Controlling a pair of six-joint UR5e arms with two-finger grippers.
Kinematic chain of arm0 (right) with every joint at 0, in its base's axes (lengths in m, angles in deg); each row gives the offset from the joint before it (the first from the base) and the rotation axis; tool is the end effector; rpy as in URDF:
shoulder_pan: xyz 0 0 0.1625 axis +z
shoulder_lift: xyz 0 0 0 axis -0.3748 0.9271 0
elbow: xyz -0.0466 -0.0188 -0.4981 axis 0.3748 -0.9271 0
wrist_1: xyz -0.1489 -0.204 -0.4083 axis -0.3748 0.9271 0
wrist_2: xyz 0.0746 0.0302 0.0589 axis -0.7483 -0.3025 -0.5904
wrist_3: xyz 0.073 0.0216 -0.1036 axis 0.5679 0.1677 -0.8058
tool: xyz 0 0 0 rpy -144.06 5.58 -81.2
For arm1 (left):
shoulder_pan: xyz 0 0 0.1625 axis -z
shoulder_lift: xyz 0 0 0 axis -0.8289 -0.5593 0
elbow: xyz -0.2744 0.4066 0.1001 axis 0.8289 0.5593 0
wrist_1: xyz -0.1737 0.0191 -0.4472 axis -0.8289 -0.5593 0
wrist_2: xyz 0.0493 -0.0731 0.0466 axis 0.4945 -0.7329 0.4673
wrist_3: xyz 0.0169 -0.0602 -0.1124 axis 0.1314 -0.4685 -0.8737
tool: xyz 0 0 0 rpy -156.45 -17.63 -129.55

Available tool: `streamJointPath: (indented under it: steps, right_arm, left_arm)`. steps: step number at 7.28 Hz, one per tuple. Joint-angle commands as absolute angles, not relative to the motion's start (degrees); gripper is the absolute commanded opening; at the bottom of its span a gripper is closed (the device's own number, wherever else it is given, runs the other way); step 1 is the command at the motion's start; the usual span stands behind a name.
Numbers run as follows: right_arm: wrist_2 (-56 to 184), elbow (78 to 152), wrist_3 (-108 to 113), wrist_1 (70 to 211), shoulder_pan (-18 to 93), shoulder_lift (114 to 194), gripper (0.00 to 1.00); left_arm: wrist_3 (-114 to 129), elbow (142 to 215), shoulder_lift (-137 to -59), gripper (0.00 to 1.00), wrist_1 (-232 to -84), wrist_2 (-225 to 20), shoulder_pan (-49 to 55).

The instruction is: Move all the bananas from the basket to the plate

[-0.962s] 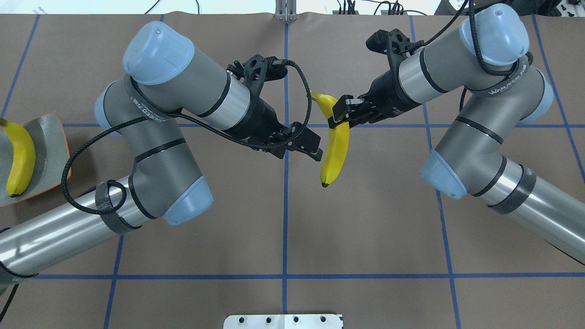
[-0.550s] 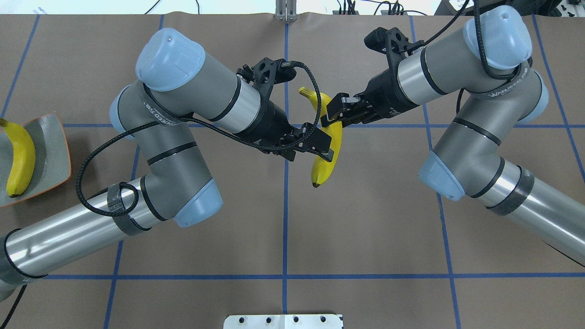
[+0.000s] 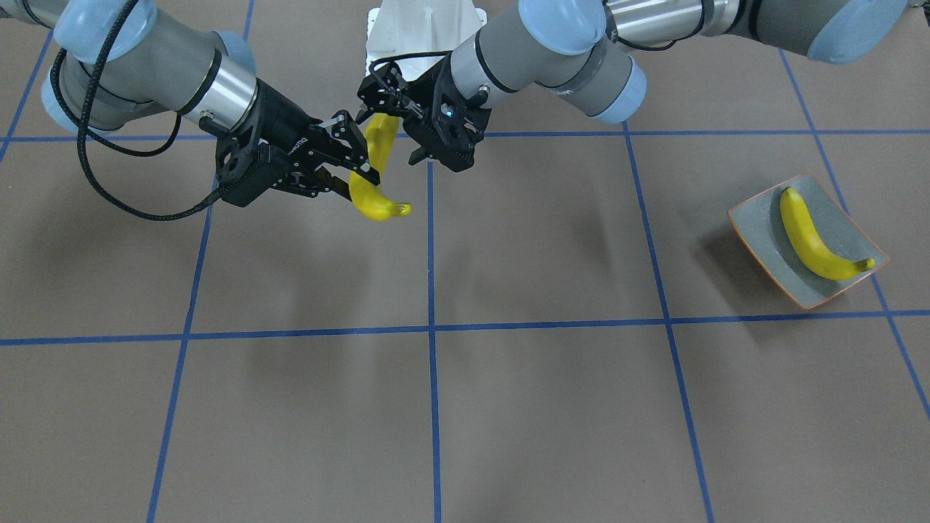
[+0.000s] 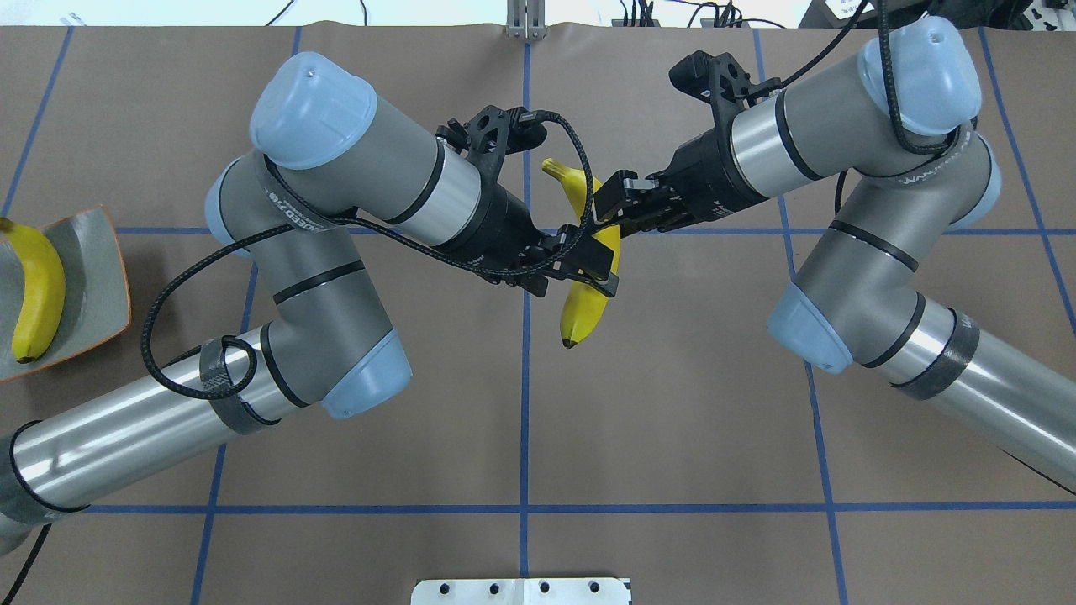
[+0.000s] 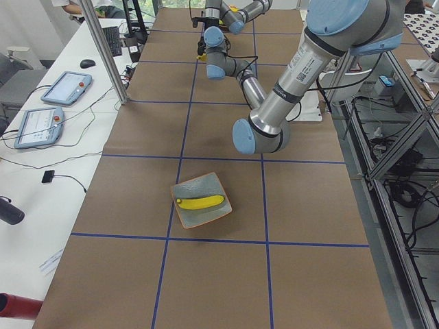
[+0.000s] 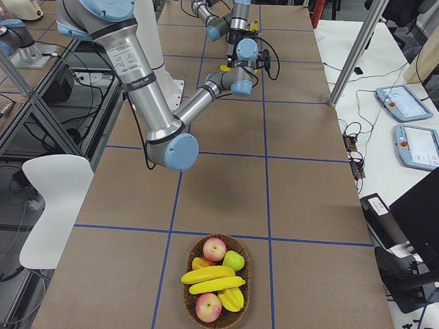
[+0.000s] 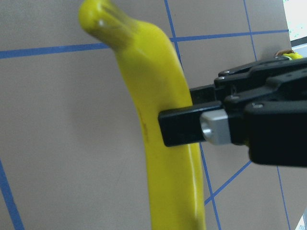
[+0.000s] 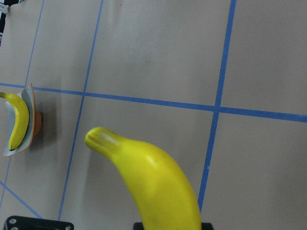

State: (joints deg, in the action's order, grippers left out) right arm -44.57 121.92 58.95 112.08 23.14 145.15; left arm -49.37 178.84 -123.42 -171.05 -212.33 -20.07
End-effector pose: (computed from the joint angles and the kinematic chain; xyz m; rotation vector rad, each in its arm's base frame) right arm -0.4683 -0.5394 0.2262 0.1841 -1.4403 -0.1077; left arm 0.5999 -0.4948 0.0909 0.1321 1.5122 0.2882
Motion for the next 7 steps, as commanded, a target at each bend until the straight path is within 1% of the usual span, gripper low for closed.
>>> streamJointPath:
  steps: [1, 4, 5, 6, 7]
  right_arm:
    - [-44.78, 121.97, 59.7, 110.66, 22.99, 145.15, 0.0]
    - [-44.78, 121.79, 61.11, 109.07, 22.99, 145.15, 0.0]
    - [-44.78, 121.79, 61.11, 109.07, 22.99, 145.15, 0.0]
    - [-44.78, 121.79, 61.2, 108.72, 22.99, 145.15, 0.0]
    - [-44.78, 121.79, 61.37, 108.54, 23.07, 145.15, 0.0]
  left_arm:
    - [-49.39, 178.75, -123.47, 0.9, -171.07, -212.32, -20.22]
    - [-49.47, 178.66, -123.47, 0.82, -171.33, -212.32, -20.74]
    - [-51.13, 178.66, -123.47, 0.68, -172.29, -212.32, -20.83]
    - [-52.27, 178.66, -123.38, 0.14, -172.74, -212.32, -20.92]
    - [-52.29, 178.66, -123.29, 0.0, -173.09, -212.32, -20.92]
